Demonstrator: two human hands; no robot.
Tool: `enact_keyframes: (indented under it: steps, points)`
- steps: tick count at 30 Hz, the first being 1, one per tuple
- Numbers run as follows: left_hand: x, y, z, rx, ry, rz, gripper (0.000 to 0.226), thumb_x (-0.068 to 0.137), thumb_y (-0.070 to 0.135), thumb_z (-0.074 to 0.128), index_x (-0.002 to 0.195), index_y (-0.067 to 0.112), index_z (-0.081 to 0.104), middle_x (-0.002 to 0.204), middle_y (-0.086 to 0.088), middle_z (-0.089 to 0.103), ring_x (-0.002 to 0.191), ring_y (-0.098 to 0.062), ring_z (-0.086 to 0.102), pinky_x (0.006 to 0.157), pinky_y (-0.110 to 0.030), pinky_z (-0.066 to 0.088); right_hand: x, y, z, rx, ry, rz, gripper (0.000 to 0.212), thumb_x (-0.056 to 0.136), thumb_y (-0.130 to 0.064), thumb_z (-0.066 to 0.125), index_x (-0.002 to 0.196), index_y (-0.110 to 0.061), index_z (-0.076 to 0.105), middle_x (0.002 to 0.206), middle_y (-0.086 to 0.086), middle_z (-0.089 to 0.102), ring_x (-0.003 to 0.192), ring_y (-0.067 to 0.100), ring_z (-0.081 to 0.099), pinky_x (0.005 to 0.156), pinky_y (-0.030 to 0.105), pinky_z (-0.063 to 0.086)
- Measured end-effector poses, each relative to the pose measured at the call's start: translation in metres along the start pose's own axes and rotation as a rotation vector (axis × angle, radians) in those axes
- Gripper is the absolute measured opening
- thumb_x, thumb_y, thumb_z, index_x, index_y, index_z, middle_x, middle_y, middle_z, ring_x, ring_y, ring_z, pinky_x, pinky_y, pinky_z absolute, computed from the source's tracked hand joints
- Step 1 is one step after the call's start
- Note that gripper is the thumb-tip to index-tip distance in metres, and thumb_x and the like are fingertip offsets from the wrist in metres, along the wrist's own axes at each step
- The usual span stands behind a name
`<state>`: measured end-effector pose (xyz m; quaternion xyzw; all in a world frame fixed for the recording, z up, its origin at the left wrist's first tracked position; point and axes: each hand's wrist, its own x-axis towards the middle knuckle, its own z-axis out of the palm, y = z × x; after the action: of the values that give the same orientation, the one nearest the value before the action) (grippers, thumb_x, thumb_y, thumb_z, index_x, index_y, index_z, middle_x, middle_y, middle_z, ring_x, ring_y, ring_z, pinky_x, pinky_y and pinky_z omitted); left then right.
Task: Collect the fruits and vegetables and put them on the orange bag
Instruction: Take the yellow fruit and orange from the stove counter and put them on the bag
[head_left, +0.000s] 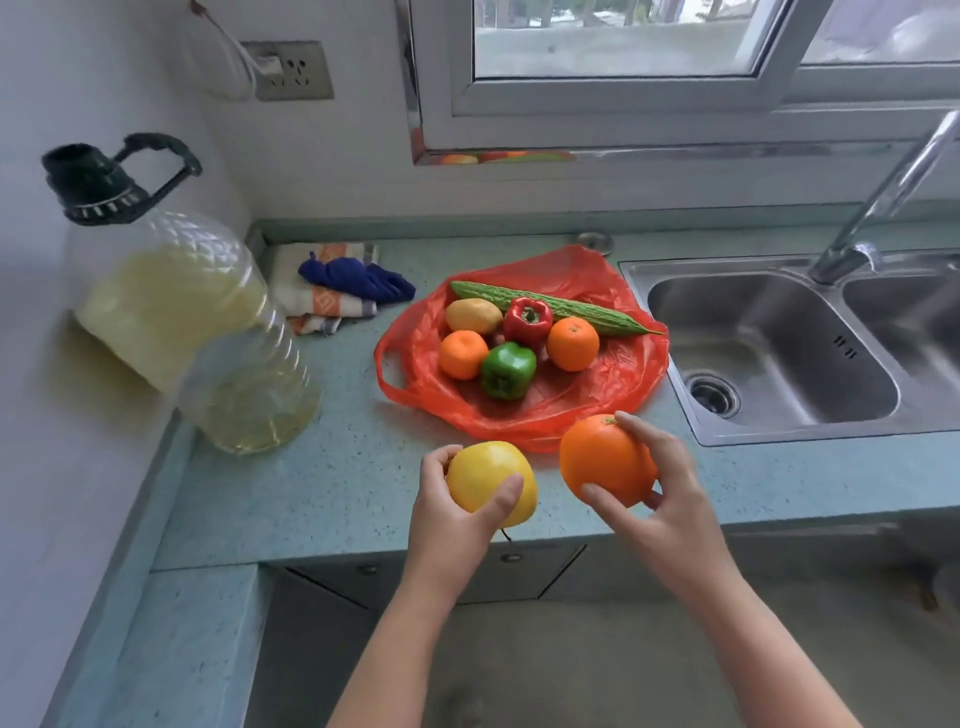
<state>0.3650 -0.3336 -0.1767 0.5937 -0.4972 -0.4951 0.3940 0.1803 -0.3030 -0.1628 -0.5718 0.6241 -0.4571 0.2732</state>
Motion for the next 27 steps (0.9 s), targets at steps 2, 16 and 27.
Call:
enact_keyframes:
  steps: [2,16,27]
  points:
    - [0.013,-0.001,0.003,0.038,-0.008,-0.012,0.078,0.047,0.066,0.064,0.113,0.032,0.040,0.105,0.015,0.049,0.087,-0.002,0.056,0.059,-0.012,0.044,0.019,0.008,0.000,-0.011,0.003,0.012,0.068,0.070,-0.019,0.078,0.116,-0.051,0.040,0.121,-0.007,0.042,0.108,-0.011,0.041,0.083,0.023,0.042]
    - [0.145,0.039,0.068,0.320,0.124,0.071,0.079,0.069,0.041,0.075,0.135,0.020,0.037,0.133,0.003,0.037,0.108,-0.005,0.038,0.083,-0.013,0.032,0.185,0.067,-0.014,-0.060,-0.094,-0.064,0.067,0.069,-0.014,0.078,0.121,-0.035,0.041,0.123,0.004,0.043,0.112,0.016,0.042,0.091,0.033,0.040]
    - [0.225,0.047,0.108,0.656,0.127,0.119,0.076,0.069,0.045,0.074,0.130,0.013,0.041,0.129,-0.001,0.041,0.121,-0.018,0.039,0.096,-0.019,0.027,0.290,0.116,-0.013,-0.044,-0.259,-0.064,0.066,0.072,-0.017,0.075,0.124,-0.038,0.039,0.126,0.003,0.039,0.115,0.013,0.040,0.090,0.025,0.034]
